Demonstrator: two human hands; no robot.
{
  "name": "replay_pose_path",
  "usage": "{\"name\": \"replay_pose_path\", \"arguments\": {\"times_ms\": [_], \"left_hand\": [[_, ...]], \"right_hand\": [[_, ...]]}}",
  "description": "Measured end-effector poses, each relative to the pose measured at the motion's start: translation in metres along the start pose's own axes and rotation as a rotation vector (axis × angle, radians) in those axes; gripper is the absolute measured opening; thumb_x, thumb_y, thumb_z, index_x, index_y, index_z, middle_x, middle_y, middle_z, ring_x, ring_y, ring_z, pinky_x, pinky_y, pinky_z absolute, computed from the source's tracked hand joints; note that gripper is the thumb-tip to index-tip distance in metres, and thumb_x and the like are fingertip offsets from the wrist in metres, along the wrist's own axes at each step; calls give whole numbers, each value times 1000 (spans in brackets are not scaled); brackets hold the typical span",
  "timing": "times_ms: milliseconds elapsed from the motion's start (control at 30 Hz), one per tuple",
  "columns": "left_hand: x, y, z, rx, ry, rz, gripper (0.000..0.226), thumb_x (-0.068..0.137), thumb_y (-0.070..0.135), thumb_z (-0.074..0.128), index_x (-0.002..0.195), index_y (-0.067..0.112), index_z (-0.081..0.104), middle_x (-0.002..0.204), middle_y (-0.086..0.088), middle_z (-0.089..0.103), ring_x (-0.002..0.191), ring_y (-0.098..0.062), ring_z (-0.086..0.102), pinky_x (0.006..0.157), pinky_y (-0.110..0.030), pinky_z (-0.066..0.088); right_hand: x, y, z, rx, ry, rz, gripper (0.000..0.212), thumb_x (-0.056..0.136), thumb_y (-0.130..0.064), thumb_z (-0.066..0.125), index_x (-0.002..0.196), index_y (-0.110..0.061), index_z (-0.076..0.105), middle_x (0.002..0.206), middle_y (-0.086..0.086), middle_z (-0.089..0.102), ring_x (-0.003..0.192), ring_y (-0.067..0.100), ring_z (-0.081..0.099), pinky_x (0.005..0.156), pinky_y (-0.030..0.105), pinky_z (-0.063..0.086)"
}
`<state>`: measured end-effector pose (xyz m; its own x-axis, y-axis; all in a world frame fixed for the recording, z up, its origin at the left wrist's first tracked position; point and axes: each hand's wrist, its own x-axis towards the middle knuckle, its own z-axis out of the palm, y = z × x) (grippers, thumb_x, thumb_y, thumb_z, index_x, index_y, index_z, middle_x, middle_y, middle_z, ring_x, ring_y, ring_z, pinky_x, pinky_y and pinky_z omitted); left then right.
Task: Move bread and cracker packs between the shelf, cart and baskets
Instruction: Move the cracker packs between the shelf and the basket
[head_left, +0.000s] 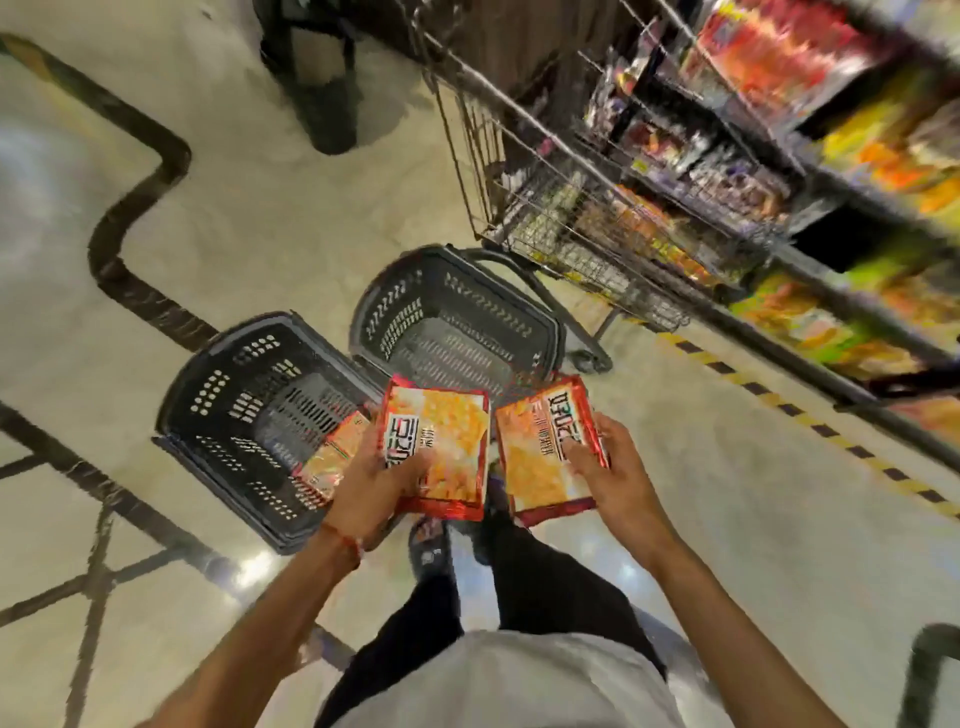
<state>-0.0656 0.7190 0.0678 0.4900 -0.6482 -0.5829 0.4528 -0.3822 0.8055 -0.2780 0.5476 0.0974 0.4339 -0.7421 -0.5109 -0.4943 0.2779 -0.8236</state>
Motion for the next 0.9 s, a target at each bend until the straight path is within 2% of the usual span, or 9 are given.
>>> {"name": "replay_pose_path", "arguments": {"times_ms": [33,133,267,433,533,600,667,767,900], "left_hand": [[0,4,14,40,-41,4,42,90,2,71,126,19,56,103,1,77,93,-18,75,69,-29,60],[1,13,59,201,-143,25,50,81,25,84,126,25,61,111,-2,76,102,-25,73,84,-41,59],[1,21,139,340,-272,17,37,84,26,82,118,24,68,107,-2,77,103,-27,72,93,-45,56],[-11,22,271,477,-424,79,41,75,32,81,112,20,69,97,2,78,87,-15,73,78,-33,55],[-24,12,361,497,-477,78,30,82,18,81,108,22,68,95,3,79,86,-17,74,76,-33,59],[-29,3,421,525,-524,101,31,86,13,78,113,25,67,105,-2,78,90,-20,75,79,-36,60],[-35,-5,478,553,-569,131,32,89,10,74,116,25,65,111,-6,76,86,-14,75,69,-26,58],[-44,-12,557,611,-625,218,38,93,9,70,126,24,60,106,2,74,79,-2,73,61,-12,53],[-44,-13,652,693,-756,323,49,93,13,70,136,28,52,112,6,72,89,-4,73,67,-14,55]], "right_hand": [[-10,3,-14,41,27,9,25,102,-30,65,121,-39,53,123,-7,69,110,15,71,97,42,59],[-36,19,-59,143,127,42,33,98,-29,71,124,-38,53,121,-7,70,101,10,74,84,30,62],[-67,49,-128,233,274,65,56,84,-22,85,129,-34,53,116,-10,71,95,0,73,76,17,59],[-107,94,-240,261,422,51,57,76,-15,91,117,-33,55,115,-9,70,95,0,72,74,19,59],[-130,124,-314,314,493,50,61,71,-16,94,119,-27,58,113,-5,73,92,5,75,70,23,60],[-143,142,-362,336,531,49,57,73,-17,93,117,-27,59,110,-5,74,89,6,75,68,23,60],[-155,159,-408,340,588,43,52,75,-20,92,115,-27,59,108,-7,74,90,3,74,68,21,60],[-168,180,-473,350,703,18,48,77,-20,91,113,-28,61,104,-12,74,91,1,72,71,20,59],[-177,196,-557,408,838,-13,41,82,-14,87,109,-31,62,103,-16,72,87,-6,71,64,12,55]]}}
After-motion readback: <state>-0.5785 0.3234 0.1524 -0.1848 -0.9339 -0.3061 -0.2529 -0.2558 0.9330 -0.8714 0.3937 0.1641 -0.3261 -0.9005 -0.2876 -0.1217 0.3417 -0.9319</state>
